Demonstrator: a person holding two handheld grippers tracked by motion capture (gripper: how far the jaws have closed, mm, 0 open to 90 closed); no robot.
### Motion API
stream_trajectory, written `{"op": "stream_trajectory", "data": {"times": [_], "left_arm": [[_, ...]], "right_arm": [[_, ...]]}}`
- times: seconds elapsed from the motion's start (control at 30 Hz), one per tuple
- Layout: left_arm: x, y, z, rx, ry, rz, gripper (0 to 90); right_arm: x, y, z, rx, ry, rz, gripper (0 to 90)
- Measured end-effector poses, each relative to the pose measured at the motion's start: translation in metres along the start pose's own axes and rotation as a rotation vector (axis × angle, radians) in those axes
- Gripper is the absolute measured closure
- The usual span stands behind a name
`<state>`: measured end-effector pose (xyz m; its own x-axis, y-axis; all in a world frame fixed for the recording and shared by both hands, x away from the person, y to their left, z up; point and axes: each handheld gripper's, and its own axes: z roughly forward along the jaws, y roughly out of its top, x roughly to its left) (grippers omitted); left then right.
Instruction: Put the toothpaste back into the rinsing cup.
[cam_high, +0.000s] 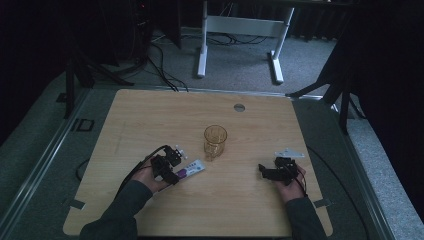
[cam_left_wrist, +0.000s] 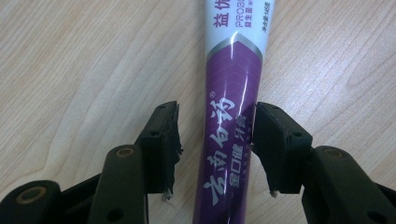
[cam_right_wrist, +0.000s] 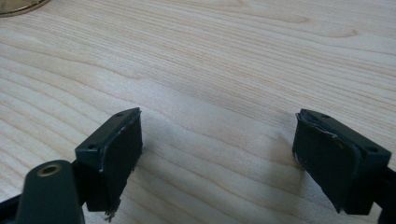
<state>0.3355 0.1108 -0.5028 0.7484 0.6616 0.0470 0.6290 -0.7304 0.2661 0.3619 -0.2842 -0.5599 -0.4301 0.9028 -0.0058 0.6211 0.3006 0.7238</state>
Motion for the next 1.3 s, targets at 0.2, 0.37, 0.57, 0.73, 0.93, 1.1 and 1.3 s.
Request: {"op": "stream_trajectory", "data": {"times": [0.2, 0.37, 0.57, 0.73, 0.93, 1.1, 1.3], "left_arm": [[-0.002, 0.003, 0.004, 0.014, -0.006, 0.01, 53.6], [-0.004, 0.006, 0.007, 0.028, -0.015, 0.024, 55.7], [-0.005, 0.009, 0.012, 0.044, -0.021, 0.036, 58.3], [-0.004, 0.01, 0.013, 0.048, -0.021, 0.033, 59.8], [-0.003, 0.011, 0.016, 0.054, -0.026, 0.032, 59.5], [-0.002, 0.012, 0.018, 0.059, -0.029, 0.035, 58.9], [-0.002, 0.013, 0.021, 0.061, -0.033, 0.032, 58.5]], "right_arm": [[0.0, 0.0, 0.0, 0.0, 0.0, 0.0, 15.7], [0.0, 0.0, 0.0, 0.0, 0.0, 0.0, 15.7], [0.0, 0.0, 0.0, 0.0, 0.0, 0.0, 15.7], [0.0, 0.0, 0.0, 0.0, 0.0, 0.0, 15.7], [0.0, 0.0, 0.0, 0.0, 0.0, 0.0, 15.7], [0.0, 0.0, 0.0, 0.0, 0.0, 0.0, 15.7], [0.0, 0.0, 0.0, 0.0, 0.0, 0.001, 15.6]]}}
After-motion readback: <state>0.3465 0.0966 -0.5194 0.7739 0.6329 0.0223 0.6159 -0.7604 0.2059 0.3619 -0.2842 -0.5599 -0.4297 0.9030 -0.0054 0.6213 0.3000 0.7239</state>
